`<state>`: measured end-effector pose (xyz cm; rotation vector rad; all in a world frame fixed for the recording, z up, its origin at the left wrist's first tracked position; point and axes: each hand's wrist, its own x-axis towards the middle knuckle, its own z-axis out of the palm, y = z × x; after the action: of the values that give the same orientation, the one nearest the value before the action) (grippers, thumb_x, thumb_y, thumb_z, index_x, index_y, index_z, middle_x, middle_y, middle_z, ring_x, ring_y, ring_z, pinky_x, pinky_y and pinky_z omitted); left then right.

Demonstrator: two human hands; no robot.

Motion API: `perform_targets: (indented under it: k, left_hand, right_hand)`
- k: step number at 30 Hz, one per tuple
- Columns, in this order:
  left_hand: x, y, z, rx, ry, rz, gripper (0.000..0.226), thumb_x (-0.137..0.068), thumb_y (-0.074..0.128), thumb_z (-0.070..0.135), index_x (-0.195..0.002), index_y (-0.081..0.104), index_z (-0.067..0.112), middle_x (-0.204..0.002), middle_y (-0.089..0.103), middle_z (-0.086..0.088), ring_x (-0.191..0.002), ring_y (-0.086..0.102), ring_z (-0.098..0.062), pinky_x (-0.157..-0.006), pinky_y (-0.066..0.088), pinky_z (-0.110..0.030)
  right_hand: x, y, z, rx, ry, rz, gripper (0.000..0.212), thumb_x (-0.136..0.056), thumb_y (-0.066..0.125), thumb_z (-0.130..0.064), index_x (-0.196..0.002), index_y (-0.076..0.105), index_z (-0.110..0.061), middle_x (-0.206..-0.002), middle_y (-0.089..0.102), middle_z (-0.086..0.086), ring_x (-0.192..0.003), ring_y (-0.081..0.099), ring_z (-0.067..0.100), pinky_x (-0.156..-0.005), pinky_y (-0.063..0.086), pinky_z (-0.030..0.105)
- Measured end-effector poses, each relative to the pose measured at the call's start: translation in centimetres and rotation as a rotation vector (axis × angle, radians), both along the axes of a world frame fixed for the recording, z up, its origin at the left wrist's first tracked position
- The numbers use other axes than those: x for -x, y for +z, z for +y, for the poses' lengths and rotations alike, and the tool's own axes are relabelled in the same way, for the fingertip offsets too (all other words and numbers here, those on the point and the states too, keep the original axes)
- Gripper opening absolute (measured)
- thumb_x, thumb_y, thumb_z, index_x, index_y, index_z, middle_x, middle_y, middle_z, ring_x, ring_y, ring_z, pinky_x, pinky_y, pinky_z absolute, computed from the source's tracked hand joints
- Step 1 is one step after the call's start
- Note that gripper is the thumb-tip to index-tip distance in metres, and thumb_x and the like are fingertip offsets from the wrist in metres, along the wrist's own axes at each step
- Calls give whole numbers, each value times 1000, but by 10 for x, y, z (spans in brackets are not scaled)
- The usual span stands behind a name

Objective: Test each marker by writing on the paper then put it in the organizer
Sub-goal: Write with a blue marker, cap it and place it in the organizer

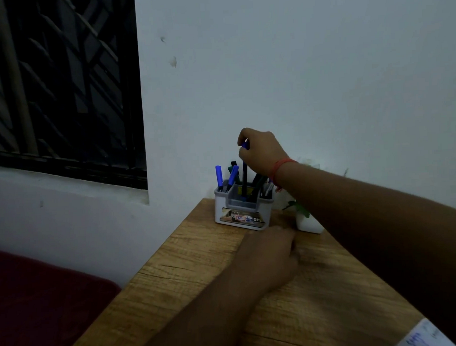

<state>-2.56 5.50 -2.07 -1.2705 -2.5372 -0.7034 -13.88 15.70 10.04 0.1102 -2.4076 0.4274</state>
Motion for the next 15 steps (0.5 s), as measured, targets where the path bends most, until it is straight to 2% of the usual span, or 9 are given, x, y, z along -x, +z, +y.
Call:
perform_targets:
  k: [2,5,7,10,13,15]
  left_hand:
    - [0,0,-1,-3,-1,-3,13,-94,55,34,-98,56,21,-92,54,3,-82,51,-15,-69,41,-33]
    - [0,-1,-1,4,-1,-12,13,-94,56,34,-97,57,21,-93,55,2,-81,51,-14,-68,40,-32]
    - [1,-1,-1,11,0,-8,12,-94,55,34,-94,55,22,-92,55,2,-80,51,-14,-66,39,-32]
    - [0,-1,0,10,0,-7,14,-95,55,35,-95,57,22,-93,56,2,-80,52,-14,-66,39,-32]
    - [-1,-1,0,18,-1,9,16,-95,54,37,-96,58,21,-94,57,2,-81,52,-14,-67,38,-33]
    - [-1,-3,0,25,3,18,18,-95,53,40,-97,58,22,-95,57,2,-82,52,-14,-69,39,-33]
  right_hand:
    - [0,0,-2,-9,-1,22,17,-90,55,-5,-104,64,-10,-87,65,10,-71,61,24,-69,55,35]
    - [1,3,-1,-13,-15,25,17,-90,56,-3,-105,63,-8,-87,64,10,-69,58,23,-66,53,33]
    - [3,1,2,-67,-44,-90,18,-91,58,-5,-107,65,-8,-98,67,12,-75,60,22,-68,53,31]
    - [3,-6,4,-115,-54,-217,25,-94,61,-11,-119,62,-9,-109,68,13,-88,65,25,-78,57,33]
    - [-2,-8,7,-165,-60,-150,31,-95,61,-16,-126,56,-11,-116,63,13,-103,60,27,-84,48,30]
    - [-12,-5,10,-174,-55,-74,31,-96,61,-19,-126,56,-12,-116,60,11,-102,58,24,-82,43,27]
